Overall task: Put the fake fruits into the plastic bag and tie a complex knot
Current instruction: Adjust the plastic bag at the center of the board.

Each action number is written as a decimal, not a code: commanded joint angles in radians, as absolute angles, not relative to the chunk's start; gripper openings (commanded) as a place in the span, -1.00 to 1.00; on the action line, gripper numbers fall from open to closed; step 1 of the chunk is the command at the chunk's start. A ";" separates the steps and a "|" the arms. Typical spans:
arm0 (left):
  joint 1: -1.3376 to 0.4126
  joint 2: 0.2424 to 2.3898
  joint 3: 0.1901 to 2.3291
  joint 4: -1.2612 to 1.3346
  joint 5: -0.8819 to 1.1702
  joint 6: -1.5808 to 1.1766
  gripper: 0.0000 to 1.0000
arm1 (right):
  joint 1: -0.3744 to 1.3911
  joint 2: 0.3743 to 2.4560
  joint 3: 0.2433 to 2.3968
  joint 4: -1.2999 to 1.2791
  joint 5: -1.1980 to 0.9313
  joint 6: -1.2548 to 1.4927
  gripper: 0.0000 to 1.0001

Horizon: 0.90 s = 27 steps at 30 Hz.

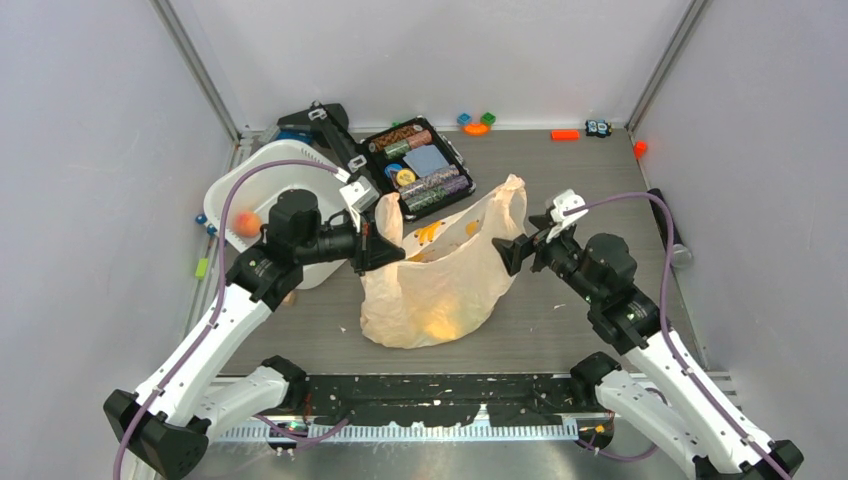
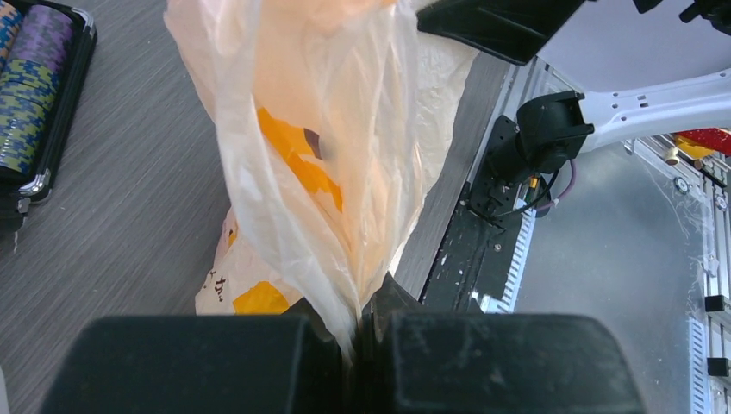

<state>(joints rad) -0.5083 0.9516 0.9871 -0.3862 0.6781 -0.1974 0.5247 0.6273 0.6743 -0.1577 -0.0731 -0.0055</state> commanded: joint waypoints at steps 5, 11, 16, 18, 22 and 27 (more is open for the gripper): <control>-0.502 0.944 1.024 -0.362 0.715 -0.197 -1.00 | 0.444 0.707 0.658 0.191 -0.264 -0.027 0.93; -0.502 0.952 1.024 -0.357 0.723 -0.202 -1.00 | 0.441 0.789 0.673 0.274 -0.366 -0.054 0.89; -0.502 0.959 1.024 -0.356 0.726 -0.205 -1.00 | 0.442 0.822 0.684 0.276 -0.421 -0.080 0.78; -0.502 0.960 1.023 -0.356 0.729 -0.207 -1.00 | 0.442 0.821 0.682 0.282 -0.427 -0.083 0.74; -0.502 0.959 1.023 -0.354 0.724 -0.207 -1.00 | 0.442 0.805 0.664 0.294 -0.409 -0.086 0.58; -0.502 0.954 1.022 -0.351 0.728 -0.209 -1.00 | 0.442 0.788 0.651 0.329 -0.368 -0.088 0.60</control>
<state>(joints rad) -0.5083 0.9642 0.9871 -0.3855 0.7040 -0.2020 0.4446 0.8146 0.6556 0.2379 -0.3904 -0.0708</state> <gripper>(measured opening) 0.013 0.792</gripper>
